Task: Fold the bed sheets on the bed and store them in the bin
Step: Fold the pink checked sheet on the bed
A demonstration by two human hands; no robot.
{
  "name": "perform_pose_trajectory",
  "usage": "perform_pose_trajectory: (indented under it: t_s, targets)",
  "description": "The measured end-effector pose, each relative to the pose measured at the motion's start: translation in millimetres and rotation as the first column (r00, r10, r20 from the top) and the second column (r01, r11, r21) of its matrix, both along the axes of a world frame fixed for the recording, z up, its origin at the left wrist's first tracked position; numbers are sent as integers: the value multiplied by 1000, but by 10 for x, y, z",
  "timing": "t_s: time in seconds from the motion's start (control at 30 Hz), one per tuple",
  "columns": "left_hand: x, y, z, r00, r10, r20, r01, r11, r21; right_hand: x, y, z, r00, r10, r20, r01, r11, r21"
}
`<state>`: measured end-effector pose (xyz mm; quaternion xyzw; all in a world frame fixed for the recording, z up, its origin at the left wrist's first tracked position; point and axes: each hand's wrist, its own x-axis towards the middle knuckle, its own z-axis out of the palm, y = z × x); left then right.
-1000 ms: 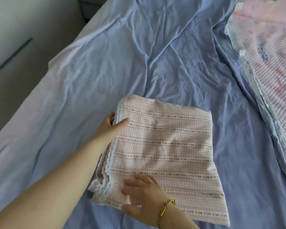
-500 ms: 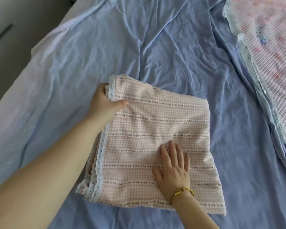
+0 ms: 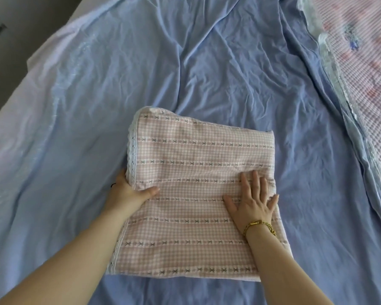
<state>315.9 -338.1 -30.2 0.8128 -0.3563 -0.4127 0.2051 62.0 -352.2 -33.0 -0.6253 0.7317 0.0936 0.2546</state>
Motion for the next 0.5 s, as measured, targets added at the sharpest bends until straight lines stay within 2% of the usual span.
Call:
perform_pose_trajectory:
  t_s: [0.07, 0.1, 0.17, 0.23, 0.3, 0.37, 0.43, 0.5]
  targets:
    - [44, -71, 23, 994, 20, -105, -18, 1000, 21, -50, 55, 12, 961, -191, 201, 226, 959, -169]
    - [61, -107, 68, 987, 27, -156, -23, 999, 32, -113, 67, 38, 885, -326, 331, 403, 894, -198]
    - [103, -152, 126, 971, 61, -233, -44, 996, 79, -274, 39, 133, 669, -539, 511, 662, 745, -82]
    - [158, -182, 155, 951, 87, -296, -48, 989, 137, -461, -10, 156, 577, -639, 509, 695, 711, 106]
    - [182, -194, 213, 929, 116, -352, -55, 983, 177, -574, -66, 185, 535, -684, 495, 651, 708, 274]
    - [168, -178, 299, 911, 135, -389, -69, 981, 179, -591, -125, 284, 446, -738, 507, 611, 665, 430]
    - [149, -142, 402, 894, 146, -423, -90, 985, 148, -535, -128, 427, 390, -751, 533, 567, 652, 504]
    - [106, -90, 536, 878, 152, -454, -118, 988, 103, -494, -84, 530, 380, -730, 568, 576, 667, 473]
